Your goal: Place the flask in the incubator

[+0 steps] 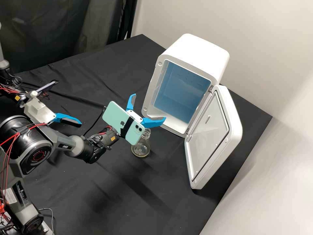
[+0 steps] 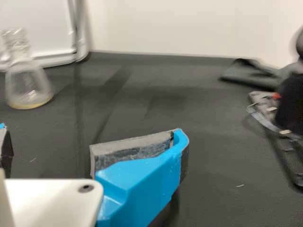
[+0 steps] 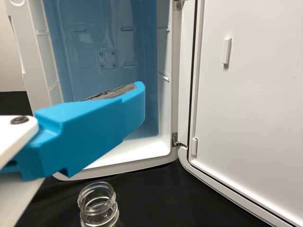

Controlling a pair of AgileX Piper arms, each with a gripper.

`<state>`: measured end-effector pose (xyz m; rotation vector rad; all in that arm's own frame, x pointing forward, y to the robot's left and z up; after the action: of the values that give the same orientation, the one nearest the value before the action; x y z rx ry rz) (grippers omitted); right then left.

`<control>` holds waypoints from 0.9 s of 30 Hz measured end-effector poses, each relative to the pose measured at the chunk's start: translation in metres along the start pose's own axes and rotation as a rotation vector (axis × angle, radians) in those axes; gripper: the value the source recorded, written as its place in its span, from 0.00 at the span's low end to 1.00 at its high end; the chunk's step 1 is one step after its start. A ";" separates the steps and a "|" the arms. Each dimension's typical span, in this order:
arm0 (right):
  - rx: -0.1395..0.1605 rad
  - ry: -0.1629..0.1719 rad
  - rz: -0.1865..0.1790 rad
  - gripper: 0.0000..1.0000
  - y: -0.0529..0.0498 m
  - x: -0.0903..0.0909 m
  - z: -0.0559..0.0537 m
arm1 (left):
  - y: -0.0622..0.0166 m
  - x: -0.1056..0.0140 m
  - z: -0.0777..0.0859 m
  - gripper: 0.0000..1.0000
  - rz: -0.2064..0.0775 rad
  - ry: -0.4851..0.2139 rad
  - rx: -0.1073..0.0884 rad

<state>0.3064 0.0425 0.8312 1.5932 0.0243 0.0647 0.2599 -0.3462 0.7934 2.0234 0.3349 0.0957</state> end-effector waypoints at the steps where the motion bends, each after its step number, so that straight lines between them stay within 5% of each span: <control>1: 0.000 0.000 0.000 1.00 0.000 0.000 0.000 | -0.0009 0.000 -0.005 1.00 -0.003 0.017 -0.005; 19: 0.000 0.000 0.000 1.00 0.000 0.000 0.000 | 0.0021 -0.004 -0.038 1.00 -0.002 0.102 -0.021; 27: 0.000 0.000 0.000 1.00 0.000 0.000 0.000 | 0.0312 -0.011 -0.056 1.00 0.110 0.143 -0.006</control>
<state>0.3064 0.0425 0.8312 1.5932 0.0243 0.0647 0.2440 -0.3142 0.8476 2.0330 0.3124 0.3102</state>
